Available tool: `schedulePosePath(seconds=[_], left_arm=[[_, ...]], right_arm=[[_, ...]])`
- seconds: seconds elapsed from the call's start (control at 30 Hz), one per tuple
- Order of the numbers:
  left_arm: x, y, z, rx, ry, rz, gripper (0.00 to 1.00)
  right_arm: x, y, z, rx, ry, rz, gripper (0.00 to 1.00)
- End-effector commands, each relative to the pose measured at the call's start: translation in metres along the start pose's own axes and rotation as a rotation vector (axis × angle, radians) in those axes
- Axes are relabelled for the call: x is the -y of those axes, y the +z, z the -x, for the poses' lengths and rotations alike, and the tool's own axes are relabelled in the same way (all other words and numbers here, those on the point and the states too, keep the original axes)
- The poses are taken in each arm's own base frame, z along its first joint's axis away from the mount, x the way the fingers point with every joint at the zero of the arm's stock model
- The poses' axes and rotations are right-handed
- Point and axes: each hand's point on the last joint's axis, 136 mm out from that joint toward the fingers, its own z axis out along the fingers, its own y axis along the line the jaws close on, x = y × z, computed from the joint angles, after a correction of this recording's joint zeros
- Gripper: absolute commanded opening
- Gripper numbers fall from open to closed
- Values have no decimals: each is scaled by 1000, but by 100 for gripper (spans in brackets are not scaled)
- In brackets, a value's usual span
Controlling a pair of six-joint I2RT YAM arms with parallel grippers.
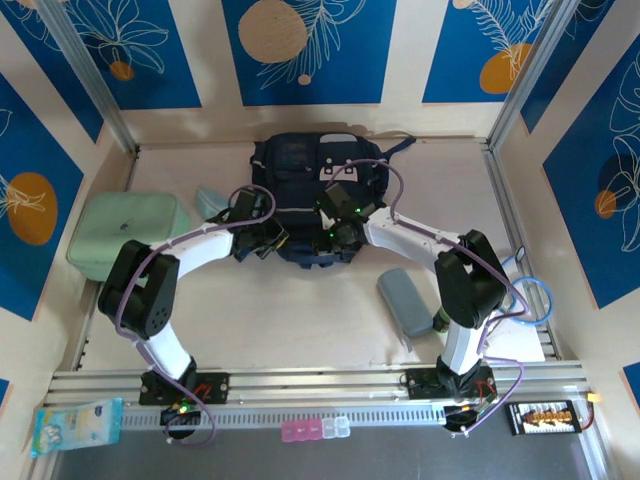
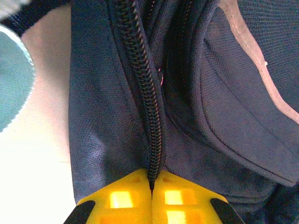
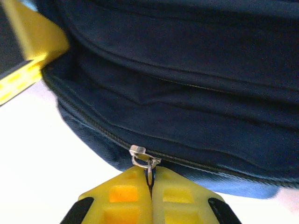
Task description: Pack the student bag
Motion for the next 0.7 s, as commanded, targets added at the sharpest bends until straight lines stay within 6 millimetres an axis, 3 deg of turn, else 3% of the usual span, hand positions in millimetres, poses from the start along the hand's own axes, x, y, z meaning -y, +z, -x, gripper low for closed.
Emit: schedulePosePath(seconds=[0.0,0.37,0.67], left_arm=[[6,-7,4,13,22,-10,0],[2,-19,7,36,49,15,0],[7,-18,8,31,61,7,0]], right_arm=[[33,-22,-8,-3,92,-144,0],[84,-37,5,97,254,-319,0],[112,-57,10,187,337,-382,0]])
